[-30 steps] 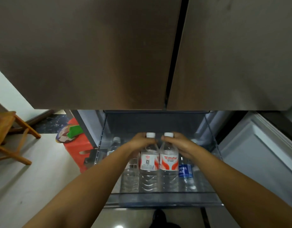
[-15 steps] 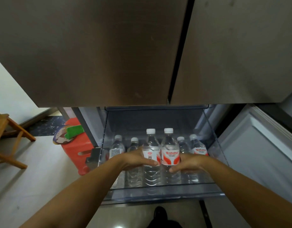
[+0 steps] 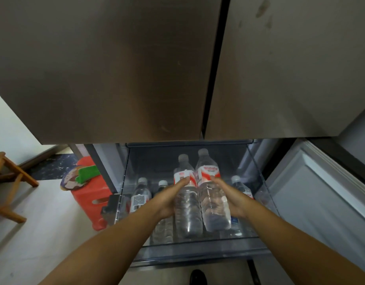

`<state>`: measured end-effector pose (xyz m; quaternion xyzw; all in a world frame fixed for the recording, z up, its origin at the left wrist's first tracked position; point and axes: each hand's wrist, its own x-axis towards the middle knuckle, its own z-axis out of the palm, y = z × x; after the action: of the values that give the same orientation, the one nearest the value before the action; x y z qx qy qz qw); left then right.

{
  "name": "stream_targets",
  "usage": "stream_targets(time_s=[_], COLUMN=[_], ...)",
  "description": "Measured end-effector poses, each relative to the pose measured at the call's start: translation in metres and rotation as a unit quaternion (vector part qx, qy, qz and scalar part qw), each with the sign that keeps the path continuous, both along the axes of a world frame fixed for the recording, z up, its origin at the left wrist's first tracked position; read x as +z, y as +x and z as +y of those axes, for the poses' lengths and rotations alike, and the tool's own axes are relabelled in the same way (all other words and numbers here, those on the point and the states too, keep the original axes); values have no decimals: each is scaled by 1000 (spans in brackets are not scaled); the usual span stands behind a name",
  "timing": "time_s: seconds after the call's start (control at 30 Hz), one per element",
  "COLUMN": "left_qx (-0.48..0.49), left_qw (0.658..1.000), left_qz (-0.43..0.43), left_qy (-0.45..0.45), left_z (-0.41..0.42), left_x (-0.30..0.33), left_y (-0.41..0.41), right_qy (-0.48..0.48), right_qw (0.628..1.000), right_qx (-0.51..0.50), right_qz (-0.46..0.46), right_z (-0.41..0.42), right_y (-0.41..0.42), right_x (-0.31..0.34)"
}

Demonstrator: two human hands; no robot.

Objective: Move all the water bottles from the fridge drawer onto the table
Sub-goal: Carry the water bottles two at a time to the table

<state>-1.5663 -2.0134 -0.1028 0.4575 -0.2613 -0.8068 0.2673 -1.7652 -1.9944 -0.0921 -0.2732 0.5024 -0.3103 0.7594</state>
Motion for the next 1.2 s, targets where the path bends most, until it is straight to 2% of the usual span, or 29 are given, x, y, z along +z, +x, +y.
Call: stream_targets(time_s=[0.1,0.17,0.33,0.47,0.6,0.73,0.97,1.03,1.1,1.2], left_qx=[37,23,-33,-49,-102,-159,-299,-335,-367,-408], left_qw=[987,983,989,987,983,965,920,918,915,904], left_qz=[114,135,102,124,134,195,238,205,163,120], left_qy=[103,119,102,92,79,76,84,61,43,47], left_z=[-1,-3,-2,8,16,31,71,87,109,135], left_x=[13,18,24,31,43,55,64,67,67,57], left_y=[-13,-17,-31,-34,-28,-33,-74,-91,-107,-123], right_qy=[26,33,47,26,5,-40,-76,-79,-85,-96], right_qw=[997,992,983,975,971,957,937,920,891,853], right_qx=[-56,-107,-149,-181,-203,-250,-332,-384,-442,-485], right_qz=[-52,-52,-92,-130,-122,-141,-84,-29,63,166], right_z=[-4,-4,12,29,57,94,182,209,241,287], right_y=[-2,-8,-13,-9,-13,-17,-39,-45,-51,-49], right_x=[10,11,19,38,51,64,74,69,61,53])
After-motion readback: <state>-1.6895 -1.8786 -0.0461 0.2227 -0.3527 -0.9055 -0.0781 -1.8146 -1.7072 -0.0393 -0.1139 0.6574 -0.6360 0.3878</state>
